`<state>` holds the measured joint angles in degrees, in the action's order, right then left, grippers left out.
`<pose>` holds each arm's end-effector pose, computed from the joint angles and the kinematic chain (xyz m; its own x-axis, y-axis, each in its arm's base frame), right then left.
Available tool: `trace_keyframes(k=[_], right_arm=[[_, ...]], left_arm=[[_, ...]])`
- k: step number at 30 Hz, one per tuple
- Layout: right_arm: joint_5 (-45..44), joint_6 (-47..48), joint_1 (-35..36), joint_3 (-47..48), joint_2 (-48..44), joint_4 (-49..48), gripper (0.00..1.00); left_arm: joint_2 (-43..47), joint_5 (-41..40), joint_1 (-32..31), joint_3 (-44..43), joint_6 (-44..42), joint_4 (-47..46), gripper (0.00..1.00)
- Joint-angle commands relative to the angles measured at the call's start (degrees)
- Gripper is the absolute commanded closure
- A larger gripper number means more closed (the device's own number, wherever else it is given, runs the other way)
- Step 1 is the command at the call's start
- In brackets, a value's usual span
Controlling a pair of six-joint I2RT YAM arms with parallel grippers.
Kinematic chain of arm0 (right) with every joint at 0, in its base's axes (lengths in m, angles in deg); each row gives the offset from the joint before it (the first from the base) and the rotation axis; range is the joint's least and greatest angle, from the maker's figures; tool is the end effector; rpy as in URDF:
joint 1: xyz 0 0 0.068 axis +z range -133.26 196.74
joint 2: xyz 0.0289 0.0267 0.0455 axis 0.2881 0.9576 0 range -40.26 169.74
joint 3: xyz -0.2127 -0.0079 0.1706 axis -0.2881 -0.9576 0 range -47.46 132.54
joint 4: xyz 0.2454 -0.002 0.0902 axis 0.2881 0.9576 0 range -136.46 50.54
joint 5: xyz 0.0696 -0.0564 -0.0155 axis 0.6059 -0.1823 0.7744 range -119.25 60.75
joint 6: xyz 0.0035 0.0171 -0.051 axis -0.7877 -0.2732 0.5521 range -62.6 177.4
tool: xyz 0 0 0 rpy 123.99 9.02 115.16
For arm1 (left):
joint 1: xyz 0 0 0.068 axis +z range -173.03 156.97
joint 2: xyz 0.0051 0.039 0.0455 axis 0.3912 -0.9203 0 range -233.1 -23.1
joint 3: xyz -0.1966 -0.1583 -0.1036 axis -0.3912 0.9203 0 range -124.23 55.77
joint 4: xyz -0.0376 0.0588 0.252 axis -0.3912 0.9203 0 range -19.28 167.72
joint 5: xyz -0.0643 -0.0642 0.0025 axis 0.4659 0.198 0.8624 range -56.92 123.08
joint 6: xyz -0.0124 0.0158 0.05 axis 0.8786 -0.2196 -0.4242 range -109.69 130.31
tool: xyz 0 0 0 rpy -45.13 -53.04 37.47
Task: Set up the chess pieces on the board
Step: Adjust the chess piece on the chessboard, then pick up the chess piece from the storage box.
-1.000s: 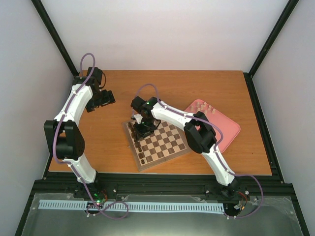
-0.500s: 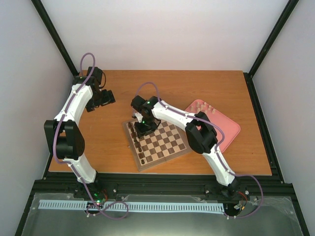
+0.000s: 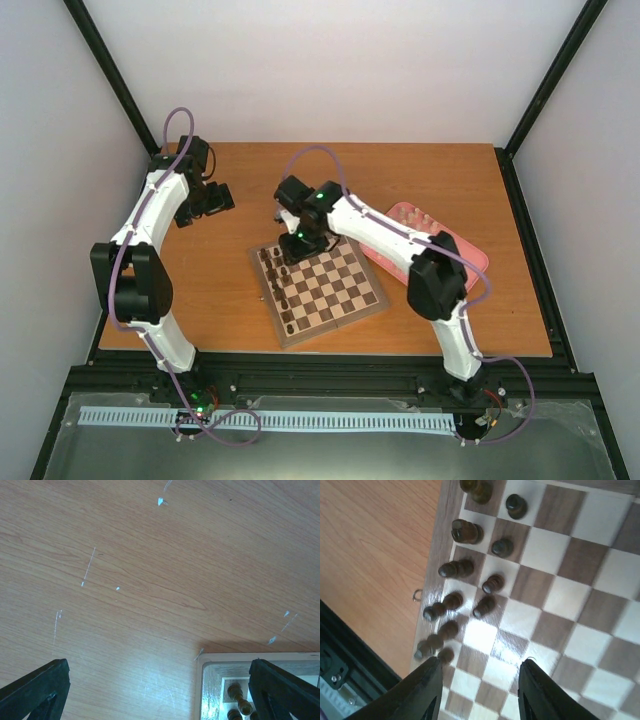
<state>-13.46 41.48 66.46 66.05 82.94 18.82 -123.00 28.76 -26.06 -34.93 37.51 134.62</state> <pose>0.2799 0.3450 0.2477 -0.8144 -0.5526 -0.1774 -0.5785 0.7486 0.3238 0.3483 -0.0158 0.2890 -0.8639 -0.4107 -0.2915 -0.4093 0.9098 -0.0689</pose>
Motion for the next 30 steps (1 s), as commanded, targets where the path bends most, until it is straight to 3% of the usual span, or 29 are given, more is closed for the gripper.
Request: trace_keyframes(k=[1, 8, 15, 30], right_arm=[[-6.27, -3.10, -3.58, -5.70, -9.61, 1.26, 0.57], [-19.34, -7.12, -19.14, -23.23, -22.31, 0.92, 0.55], [-18.69, -6.06, -33.20, -36.59, -26.40, -3.56, 0.55], [-22.11, -4.33, -40.47, -41.08, -18.60, -10.65, 0.59]], left_arm=[[-0.49, -0.12, -0.38, -2.72, -0.13, 0.00, 0.00], [-0.57, 0.29, -0.37, -2.73, -0.04, -0.08, 0.00], [-0.98, 0.69, -0.32, -2.53, 0.06, -0.27, 0.00], [-1.95, 0.04, -0.40, -3.24, -0.07, 0.26, 0.00]])
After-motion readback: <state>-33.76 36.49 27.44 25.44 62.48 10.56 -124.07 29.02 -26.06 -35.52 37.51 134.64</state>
